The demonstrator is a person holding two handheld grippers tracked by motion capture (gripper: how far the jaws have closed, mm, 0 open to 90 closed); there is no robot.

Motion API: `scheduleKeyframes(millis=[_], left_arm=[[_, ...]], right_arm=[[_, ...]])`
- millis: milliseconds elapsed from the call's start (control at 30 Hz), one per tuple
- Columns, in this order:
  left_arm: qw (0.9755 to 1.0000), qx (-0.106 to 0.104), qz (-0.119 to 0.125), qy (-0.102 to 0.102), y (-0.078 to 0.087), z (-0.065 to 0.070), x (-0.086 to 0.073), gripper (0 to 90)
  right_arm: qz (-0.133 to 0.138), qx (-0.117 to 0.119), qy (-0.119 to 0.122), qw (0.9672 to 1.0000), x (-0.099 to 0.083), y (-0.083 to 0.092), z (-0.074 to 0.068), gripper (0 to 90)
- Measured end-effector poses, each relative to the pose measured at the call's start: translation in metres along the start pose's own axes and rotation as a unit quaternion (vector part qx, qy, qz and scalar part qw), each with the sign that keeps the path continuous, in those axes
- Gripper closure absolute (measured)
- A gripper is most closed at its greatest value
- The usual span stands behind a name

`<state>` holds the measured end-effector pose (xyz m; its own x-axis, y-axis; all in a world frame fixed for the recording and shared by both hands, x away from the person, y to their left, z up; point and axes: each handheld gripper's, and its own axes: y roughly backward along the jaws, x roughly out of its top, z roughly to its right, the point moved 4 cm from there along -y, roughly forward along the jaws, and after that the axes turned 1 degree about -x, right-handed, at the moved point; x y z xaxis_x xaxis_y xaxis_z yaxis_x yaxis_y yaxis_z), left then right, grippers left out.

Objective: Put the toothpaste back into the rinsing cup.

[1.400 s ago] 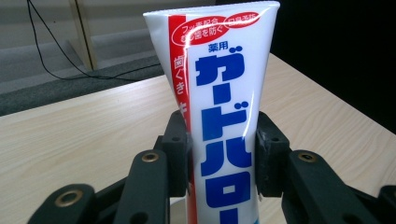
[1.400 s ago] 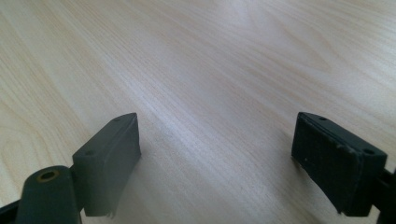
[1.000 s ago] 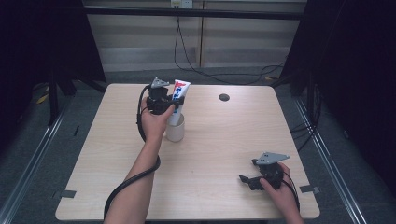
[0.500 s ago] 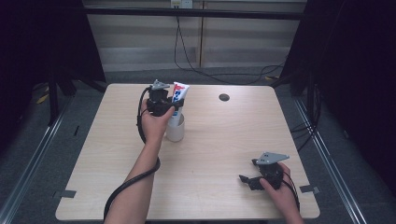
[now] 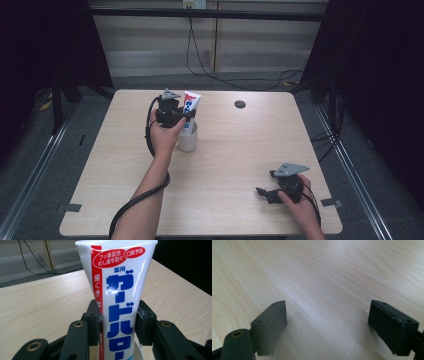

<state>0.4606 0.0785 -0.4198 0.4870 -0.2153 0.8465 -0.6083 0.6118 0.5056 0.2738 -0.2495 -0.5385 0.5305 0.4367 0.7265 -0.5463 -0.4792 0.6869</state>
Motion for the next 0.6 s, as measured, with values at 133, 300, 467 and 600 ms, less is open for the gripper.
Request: scheduleKeyframes(millis=[133,300,467,600], left_arm=[[1.0000,0.002,0.000,-0.001,0.0015,-0.0003,-0.0016,61.6],[1.0000,0.000,0.001,-0.002,0.0019,0.0009,-0.0025,61.4],[1.0000,0.000,-0.001,-0.001,0.0012,0.0013,-0.0044,61.2],[1.0000,0.001,-0.003,-0.003,0.0008,0.0020,-0.0059,61.1]], right_arm=[[0.000,0.000,0.000,1.0000,0.0000,0.0000,0.0000,15.0],[0.000,0.000,0.000,1.0000,0.0000,0.0000,0.0000,15.0],[0.000,0.000,0.000,1.0000,0.0000,0.0000,0.0000,15.0],[0.000,0.000,0.000,1.0000,0.0000,0.0000,-0.0001,14.9]])
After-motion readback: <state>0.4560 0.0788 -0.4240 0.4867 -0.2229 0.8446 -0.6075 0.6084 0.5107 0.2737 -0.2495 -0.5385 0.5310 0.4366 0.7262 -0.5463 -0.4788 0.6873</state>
